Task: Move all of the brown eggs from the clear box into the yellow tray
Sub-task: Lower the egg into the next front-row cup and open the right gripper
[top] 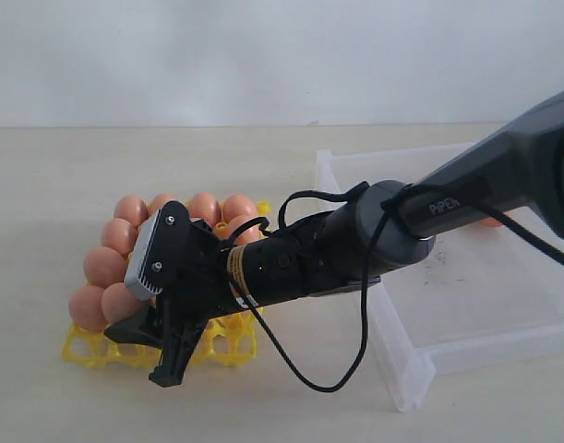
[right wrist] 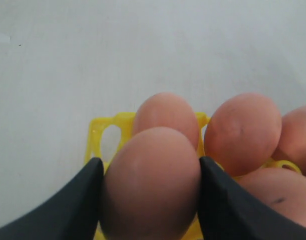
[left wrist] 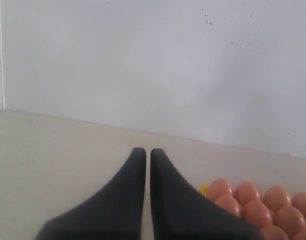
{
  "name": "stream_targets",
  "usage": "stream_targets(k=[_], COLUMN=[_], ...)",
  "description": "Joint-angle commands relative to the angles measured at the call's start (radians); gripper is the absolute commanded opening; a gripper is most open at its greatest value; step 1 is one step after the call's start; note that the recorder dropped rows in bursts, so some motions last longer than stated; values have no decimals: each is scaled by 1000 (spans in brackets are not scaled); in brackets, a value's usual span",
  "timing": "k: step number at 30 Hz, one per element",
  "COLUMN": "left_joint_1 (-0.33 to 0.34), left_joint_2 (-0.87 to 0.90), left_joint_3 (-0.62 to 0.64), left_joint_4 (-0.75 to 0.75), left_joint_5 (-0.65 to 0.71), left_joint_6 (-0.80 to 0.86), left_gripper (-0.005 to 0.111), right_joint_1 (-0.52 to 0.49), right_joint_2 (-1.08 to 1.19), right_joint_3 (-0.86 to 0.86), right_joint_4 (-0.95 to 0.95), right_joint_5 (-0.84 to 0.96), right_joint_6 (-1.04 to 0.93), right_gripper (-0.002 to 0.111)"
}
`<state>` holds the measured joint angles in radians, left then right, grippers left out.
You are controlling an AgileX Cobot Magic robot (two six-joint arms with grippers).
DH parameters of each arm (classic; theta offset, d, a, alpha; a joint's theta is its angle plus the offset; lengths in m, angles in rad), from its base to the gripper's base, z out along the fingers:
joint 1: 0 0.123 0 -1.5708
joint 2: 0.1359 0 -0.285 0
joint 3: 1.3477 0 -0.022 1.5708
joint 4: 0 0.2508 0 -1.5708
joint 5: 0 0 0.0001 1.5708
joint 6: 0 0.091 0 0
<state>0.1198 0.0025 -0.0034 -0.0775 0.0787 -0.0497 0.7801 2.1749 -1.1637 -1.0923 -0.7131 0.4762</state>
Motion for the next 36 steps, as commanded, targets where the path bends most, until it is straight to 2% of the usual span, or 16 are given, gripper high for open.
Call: stream_targets(k=[1, 23, 25, 31, 36], left_joint_1=[-2, -2, -2, -2, -2], left_joint_2=[-2, -2, -2, -2, -2], left_joint_3=[3, 3, 3, 3, 3], left_joint_4=[-9, -9, -9, -9, -9], left_joint_5=[-3, -3, -3, -1, -1], left_joint_6=[-9, -9, -9, -9, -9], left_gripper=[4, 4, 4, 4, 4], right_joint_1=[-3, -3, -3, -3, -3], right_joint_2=[2, 2, 2, 2, 2], right_joint_3=[-3, -3, -3, -3, -3], right_joint_4=[-6, 31, 31, 33, 33], right_joint_5=[0, 7, 7, 9, 25], right_joint_6=[12, 13, 13, 38, 47], right_gripper=[0, 0, 4, 36, 41])
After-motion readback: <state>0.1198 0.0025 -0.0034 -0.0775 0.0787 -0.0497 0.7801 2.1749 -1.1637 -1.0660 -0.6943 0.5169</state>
